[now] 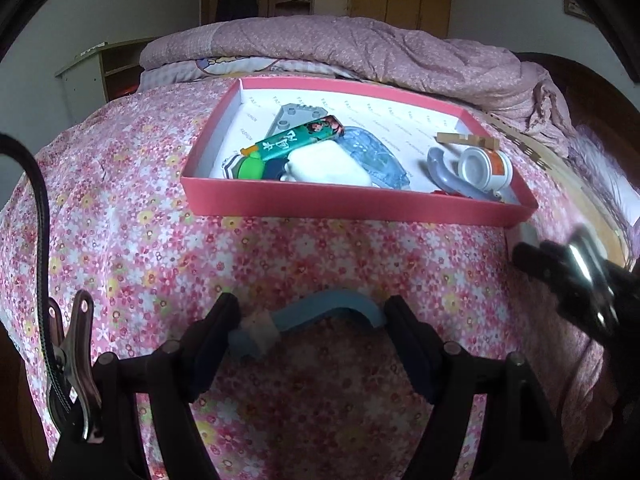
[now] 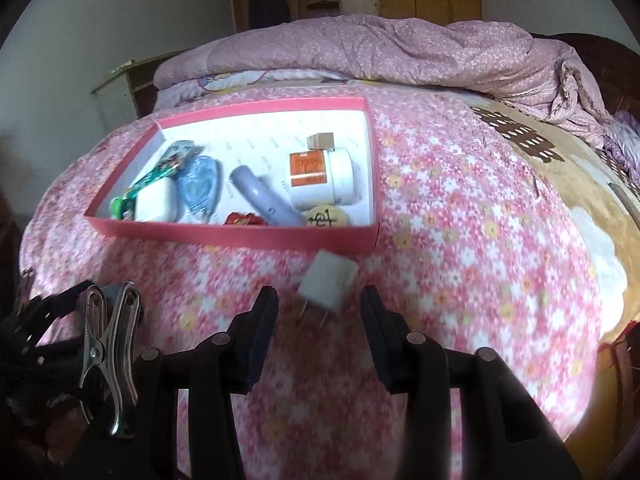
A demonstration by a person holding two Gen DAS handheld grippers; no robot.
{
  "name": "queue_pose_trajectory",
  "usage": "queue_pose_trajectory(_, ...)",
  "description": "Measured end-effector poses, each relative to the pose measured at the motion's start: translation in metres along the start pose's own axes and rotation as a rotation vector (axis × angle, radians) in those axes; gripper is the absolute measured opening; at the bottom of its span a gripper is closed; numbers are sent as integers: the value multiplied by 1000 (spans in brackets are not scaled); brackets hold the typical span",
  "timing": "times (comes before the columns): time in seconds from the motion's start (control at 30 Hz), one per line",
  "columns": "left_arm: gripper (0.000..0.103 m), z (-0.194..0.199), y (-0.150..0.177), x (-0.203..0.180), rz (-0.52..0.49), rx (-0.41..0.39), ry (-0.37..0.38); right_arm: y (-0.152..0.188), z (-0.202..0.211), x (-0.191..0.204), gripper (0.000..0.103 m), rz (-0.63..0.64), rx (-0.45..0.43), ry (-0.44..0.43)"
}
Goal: Organize rigid objects
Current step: 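Grasp the white plug charger with the right tool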
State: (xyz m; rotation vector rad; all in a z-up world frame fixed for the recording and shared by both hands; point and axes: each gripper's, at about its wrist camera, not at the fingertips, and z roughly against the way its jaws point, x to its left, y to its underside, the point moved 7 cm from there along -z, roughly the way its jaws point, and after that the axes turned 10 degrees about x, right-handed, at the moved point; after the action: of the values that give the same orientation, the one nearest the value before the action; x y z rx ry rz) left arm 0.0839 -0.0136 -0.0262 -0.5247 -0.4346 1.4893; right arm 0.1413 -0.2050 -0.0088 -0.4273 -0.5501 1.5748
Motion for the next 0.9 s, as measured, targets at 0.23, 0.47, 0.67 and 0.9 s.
queue_pose_trajectory(0.23,79,-1,0,-1,-15,-10,-5,3,-16,1,44,7,5,18)
queue_pose_trajectory(0.47,79,0,-1,0,-13,-12,-2,2,-15,-7,40,-51,-12,-7)
queue_pose_trajectory(0.67,79,3,-3,-1,-7,-27,31,5,-13,-14,29,-59,-18,-35)
queue_pose_trajectory(0.9,79,19,-10,-2,-36,-101,39,16,-4,-5,29,-1,-15,-54)
